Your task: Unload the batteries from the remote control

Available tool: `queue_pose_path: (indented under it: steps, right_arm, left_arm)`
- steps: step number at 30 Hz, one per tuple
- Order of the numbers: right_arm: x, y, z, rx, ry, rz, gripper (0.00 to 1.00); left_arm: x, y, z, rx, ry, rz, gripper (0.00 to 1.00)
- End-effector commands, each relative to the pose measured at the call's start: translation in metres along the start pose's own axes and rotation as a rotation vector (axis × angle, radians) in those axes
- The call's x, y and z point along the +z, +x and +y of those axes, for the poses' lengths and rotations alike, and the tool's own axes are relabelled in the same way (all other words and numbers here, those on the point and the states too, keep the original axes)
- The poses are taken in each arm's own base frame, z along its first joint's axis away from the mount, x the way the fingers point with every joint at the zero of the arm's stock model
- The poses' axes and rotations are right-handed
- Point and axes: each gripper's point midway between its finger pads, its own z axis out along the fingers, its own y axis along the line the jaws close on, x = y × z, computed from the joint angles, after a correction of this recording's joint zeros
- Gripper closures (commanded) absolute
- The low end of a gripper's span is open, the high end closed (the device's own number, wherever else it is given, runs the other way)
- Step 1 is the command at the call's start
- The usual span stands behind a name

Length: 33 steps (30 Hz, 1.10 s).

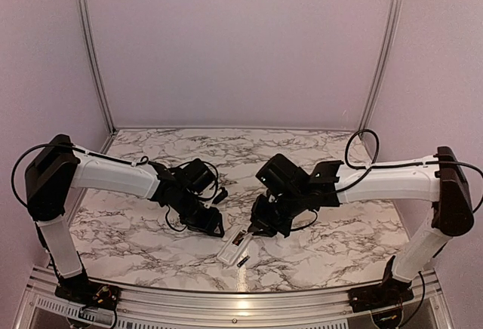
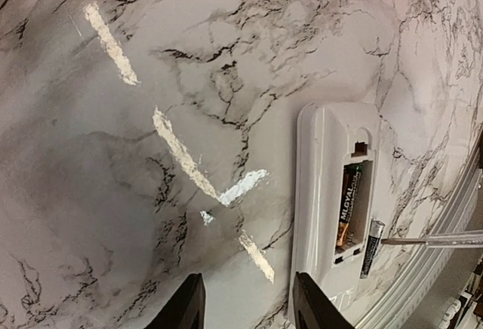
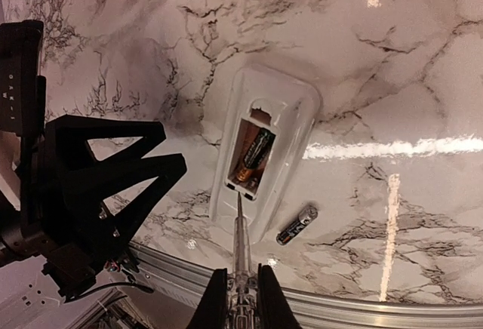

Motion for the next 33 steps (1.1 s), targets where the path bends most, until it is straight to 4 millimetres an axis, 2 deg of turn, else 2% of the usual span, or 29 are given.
queue_pose_path:
  steps: [1,11,20,24,33]
  right_arm:
    - [0.015,0.005,-0.005,0.018,0.033,-0.011,1.0]
    - [0.018,0.001,-0.014,0.035,0.066,-0.04,1.0]
    - [0.028,-0.002,-0.019,0.036,0.098,-0.049,1.0]
    - [0.03,-0.005,-0.018,0.027,0.122,-0.058,1.0]
    - [0.027,-0.01,-0.017,0.028,0.142,-0.086,1.0]
  left_arm:
    - [0.011,0.004,0.009,0.013,-0.014,0.015,0.58]
    - [0.016,0.011,0.007,0.017,0.021,0.032,0.59]
    - [0.02,0.007,0.003,0.022,0.041,0.041,0.59]
    - [0.024,0.005,0.004,0.026,0.031,0.049,0.62]
    - [0.028,0.002,-0.013,0.041,0.126,0.062,0.69]
